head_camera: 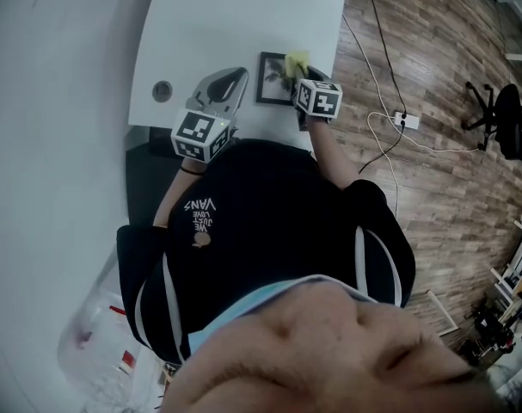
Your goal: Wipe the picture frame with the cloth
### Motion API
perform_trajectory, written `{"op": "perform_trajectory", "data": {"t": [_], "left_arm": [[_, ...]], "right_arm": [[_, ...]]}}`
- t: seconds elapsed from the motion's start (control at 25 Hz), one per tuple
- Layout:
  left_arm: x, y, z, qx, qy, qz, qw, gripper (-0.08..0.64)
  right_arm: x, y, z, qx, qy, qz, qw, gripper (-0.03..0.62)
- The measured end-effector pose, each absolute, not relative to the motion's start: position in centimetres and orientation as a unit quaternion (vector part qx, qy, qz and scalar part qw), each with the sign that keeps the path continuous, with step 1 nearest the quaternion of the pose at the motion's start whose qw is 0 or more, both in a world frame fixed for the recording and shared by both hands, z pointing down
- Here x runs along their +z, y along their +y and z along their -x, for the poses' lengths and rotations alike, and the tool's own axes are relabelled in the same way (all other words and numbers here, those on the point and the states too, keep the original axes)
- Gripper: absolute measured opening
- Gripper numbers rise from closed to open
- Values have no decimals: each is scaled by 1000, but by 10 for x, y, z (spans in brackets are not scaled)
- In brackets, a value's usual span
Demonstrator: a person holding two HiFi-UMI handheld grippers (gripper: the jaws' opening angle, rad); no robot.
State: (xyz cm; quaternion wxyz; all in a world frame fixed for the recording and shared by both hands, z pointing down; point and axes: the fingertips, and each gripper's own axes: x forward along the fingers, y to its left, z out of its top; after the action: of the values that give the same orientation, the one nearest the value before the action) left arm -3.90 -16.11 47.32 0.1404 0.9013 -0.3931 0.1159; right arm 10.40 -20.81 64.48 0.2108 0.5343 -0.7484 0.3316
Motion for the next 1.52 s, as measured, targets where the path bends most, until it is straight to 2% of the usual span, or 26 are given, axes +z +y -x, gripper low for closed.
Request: {"op": "perform_trajectory", "data": {"t": [0.6,1.04,1.52], "left_arm": [[471,-160,27,112,-367,-913,137,18],[471,-155,36,107,-378,-909,138,18],[472,-136,75,107,-419,-890,144,18]], "right_arm": [[639,-198,-132,331,-727,-566,202,46],[621,-203,-104,325,-750,-547,178,46],[622,-194,-39,335,-782,-496,175,46]]}}
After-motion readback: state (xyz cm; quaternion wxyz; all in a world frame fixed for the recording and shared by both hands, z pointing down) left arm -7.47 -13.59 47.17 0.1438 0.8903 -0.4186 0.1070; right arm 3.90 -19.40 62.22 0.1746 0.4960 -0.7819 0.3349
